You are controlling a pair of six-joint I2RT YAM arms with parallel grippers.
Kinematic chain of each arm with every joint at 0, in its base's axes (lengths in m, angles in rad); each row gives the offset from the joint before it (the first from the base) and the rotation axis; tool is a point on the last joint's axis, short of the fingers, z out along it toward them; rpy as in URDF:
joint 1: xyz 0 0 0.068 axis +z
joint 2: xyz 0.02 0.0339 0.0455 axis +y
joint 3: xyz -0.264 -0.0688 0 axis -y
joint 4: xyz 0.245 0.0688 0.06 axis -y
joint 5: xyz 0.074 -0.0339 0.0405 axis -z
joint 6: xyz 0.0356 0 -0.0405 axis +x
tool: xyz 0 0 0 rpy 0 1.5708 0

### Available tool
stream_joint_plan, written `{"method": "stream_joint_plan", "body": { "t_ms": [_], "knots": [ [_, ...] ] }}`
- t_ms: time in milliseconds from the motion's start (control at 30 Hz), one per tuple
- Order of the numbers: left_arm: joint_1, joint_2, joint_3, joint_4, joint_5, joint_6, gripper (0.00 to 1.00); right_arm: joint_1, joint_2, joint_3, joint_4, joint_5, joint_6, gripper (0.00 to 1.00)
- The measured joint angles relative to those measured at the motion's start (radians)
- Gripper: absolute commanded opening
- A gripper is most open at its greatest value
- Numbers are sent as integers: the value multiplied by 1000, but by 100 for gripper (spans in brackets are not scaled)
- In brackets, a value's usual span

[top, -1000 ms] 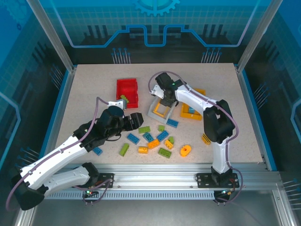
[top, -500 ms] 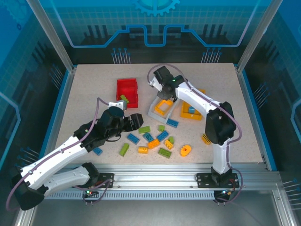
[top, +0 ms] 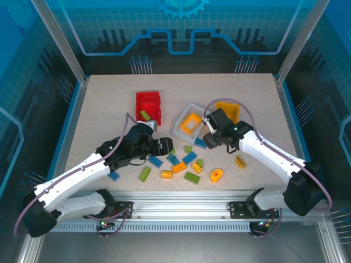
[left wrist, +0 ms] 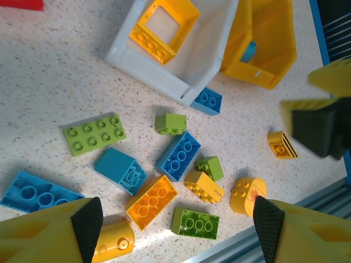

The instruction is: Sort the legos into containers by color

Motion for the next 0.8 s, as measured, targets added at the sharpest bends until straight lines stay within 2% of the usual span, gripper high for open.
{"method": "stream_joint_plan", "body": {
  "t_ms": [100, 233, 333, 800],
  "knots": [
    [-6, 31, -6, 21, 19, 0, 77, 10, 61, 14, -27, -9, -5, 70],
    [-15, 39, -12, 30, 28, 0, 77, 25, 249, 119, -36, 6, -27, 70],
    [-17, 39, -13, 47, 29, 0, 77, 39, 338, 126, -32, 23, -51, 70],
    [-19, 39, -18, 59, 31, -1, 77, 13, 516, 227, -4, 2, -156, 71]
  ]
}}
